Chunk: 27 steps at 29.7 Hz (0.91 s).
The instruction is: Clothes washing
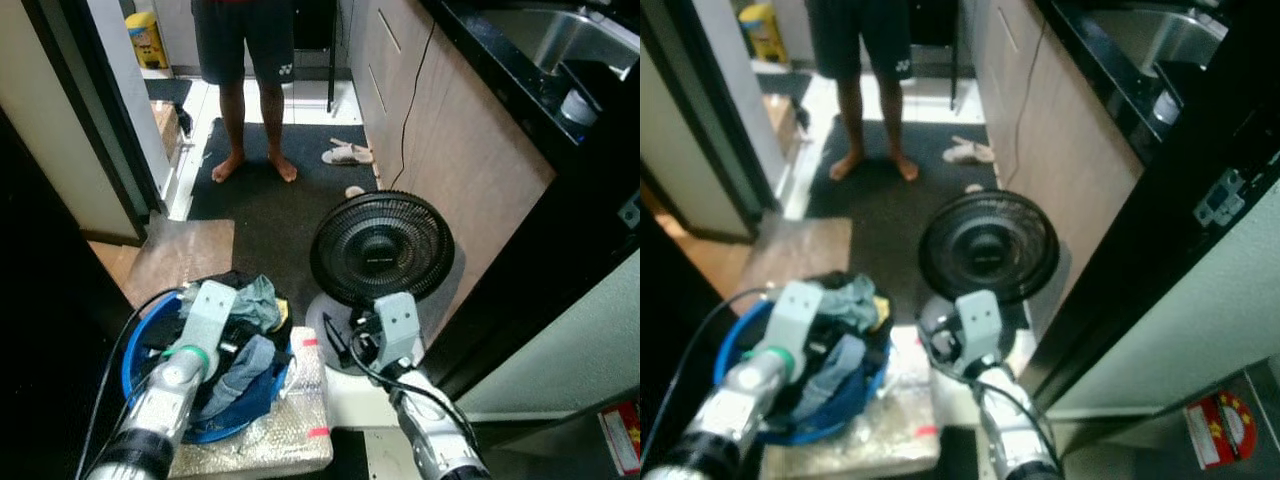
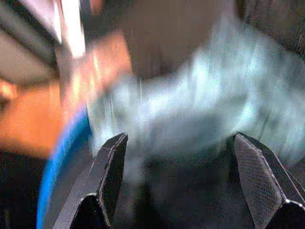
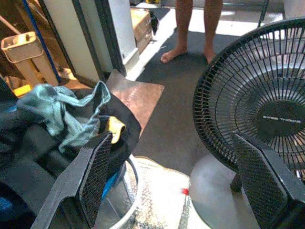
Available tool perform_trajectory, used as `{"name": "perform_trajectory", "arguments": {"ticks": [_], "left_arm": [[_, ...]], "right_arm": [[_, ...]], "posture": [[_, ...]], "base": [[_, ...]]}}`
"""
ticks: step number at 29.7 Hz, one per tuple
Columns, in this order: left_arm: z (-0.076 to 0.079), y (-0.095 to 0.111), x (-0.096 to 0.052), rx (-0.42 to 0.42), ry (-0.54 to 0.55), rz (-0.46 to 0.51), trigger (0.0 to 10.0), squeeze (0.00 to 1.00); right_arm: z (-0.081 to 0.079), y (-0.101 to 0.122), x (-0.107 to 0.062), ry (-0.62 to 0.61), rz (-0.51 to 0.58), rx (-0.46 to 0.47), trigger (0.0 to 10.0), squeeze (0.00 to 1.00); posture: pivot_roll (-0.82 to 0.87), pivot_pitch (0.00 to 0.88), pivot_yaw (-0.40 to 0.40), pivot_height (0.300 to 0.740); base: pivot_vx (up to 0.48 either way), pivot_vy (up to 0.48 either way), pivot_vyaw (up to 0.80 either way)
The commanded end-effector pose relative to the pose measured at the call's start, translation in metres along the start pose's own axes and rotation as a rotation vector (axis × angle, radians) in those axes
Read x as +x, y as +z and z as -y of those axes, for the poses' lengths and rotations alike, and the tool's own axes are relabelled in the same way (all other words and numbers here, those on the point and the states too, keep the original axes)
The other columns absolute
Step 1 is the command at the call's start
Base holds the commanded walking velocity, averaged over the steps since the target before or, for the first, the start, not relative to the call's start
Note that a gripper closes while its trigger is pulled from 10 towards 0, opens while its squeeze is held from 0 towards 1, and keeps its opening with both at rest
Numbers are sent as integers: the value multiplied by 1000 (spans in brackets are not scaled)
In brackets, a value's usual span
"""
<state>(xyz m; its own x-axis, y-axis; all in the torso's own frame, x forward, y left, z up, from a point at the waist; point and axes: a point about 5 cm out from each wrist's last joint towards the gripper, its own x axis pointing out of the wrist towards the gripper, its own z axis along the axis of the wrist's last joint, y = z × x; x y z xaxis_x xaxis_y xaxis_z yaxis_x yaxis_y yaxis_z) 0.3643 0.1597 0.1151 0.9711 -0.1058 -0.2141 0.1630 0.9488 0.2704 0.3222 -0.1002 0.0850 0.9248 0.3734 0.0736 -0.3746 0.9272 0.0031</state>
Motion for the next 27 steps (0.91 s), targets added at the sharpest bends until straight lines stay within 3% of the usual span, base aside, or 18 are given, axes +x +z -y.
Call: {"name": "perform_trajectory", "arguments": {"ticks": [1, 2, 3, 5, 12, 18, 25, 27], "left_arm": [[4, 5, 2, -8, -21, 35, 10000, 0], [4, 22, 7, 15, -26, 77, 10000, 0], [4, 22, 7, 15, -26, 77, 10000, 0], [5, 45, 15, 98, -13, 131, 10000, 0], [3, 59, 23, 140, -2, 135, 10000, 0], [9, 43, 24, 185, -51, 67, 10000, 0], [18, 1, 17, 221, -113, -71, 10000, 0], [18, 1, 17, 221, -113, -71, 10000, 0]], "right_arm": [[1, -5, -3, -11, -25, 2, 10000, 0], [4, -4, -3, -25, -24, -1, 10000, 0], [4, -4, -3, -25, -24, -1, 10000, 0], [9, -4, -5, -52, -23, -5, 10000, 0], [11, -6, -8, -71, -23, -6, 10000, 0], [11, -8, -11, -85, -25, -4, 10000, 0], [12, -10, -13, -94, -30, -2, 10000, 0], [12, -10, -13, -94, -30, -2, 10000, 0]], "posture": [[49, 204, 20, 740], [37, 208, 36, 740], [37, 208, 36, 740], [24, 217, 46, 740], [14, 225, 59, 740], [5, 234, 64, 740], [9, 244, 64, 740], [9, 244, 64, 740]], "base": [[0, 0, 0], [0, 0, 0], [0, 0, 0], [0, 0, 0], [0, 0, 0], [0, 0, 0], [0, 0, 0], [0, 0, 0]]}}
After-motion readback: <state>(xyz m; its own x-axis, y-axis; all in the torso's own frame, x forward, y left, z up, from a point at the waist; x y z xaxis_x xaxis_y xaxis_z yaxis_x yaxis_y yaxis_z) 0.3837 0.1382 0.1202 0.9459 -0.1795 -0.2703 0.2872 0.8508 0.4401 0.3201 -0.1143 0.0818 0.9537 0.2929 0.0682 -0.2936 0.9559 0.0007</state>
